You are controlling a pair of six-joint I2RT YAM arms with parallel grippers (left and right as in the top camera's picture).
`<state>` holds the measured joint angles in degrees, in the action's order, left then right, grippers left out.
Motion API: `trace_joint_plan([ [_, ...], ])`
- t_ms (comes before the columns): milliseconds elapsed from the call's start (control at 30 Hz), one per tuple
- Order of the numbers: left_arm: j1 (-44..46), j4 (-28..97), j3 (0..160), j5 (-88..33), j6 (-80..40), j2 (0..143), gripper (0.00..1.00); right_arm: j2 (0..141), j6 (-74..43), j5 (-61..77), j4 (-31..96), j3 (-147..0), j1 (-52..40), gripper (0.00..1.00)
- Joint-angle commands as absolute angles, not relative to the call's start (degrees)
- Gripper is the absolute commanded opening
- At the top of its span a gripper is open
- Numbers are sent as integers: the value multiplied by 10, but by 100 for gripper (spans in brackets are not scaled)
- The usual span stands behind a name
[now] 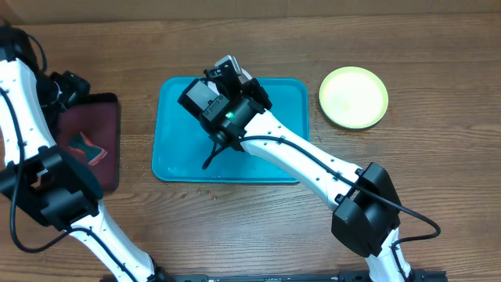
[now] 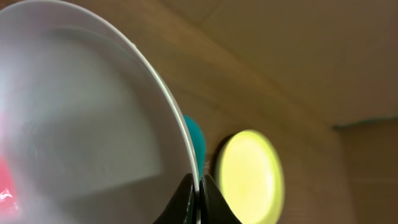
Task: Clean dirty plates on tray and stack at the side
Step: 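Lift the white plate with the right gripper onto the yellow plate stack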
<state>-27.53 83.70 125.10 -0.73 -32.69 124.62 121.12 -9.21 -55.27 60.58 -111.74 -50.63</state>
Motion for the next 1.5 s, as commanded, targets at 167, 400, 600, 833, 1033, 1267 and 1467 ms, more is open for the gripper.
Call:
trace_joint_plan([
  [167, -277, 837, 1258, -34, -330, 1234, 100, 1195, 81, -692, 573, -1137, -534, 4],
  [400, -277, 837, 1258, -34, -330, 1234, 100, 1195, 251, -794, 485, -1137, -553, 4],
  [600, -277, 837, 1258, -34, -330, 1234, 100, 1195, 287, -814, 455, -1137, -563, 4],
  [833, -277, 837, 1258, -34, -330, 1234, 100, 1195, 256, -774, 455, -1137, -556, 4],
  [1033, -277, 837, 1258, -34, -330, 1234, 100, 1195, 143, -406, 492, -1132, -455, 4],
  [1267, -277, 837, 1258, -34, -330, 1234, 100, 1195, -33, -14, 588, -1132, -203, 4],
  [1467, -277, 837, 1258, -34, -330, 1234, 100, 1195, -34, 251, 635, -1132, 17, 4],
])
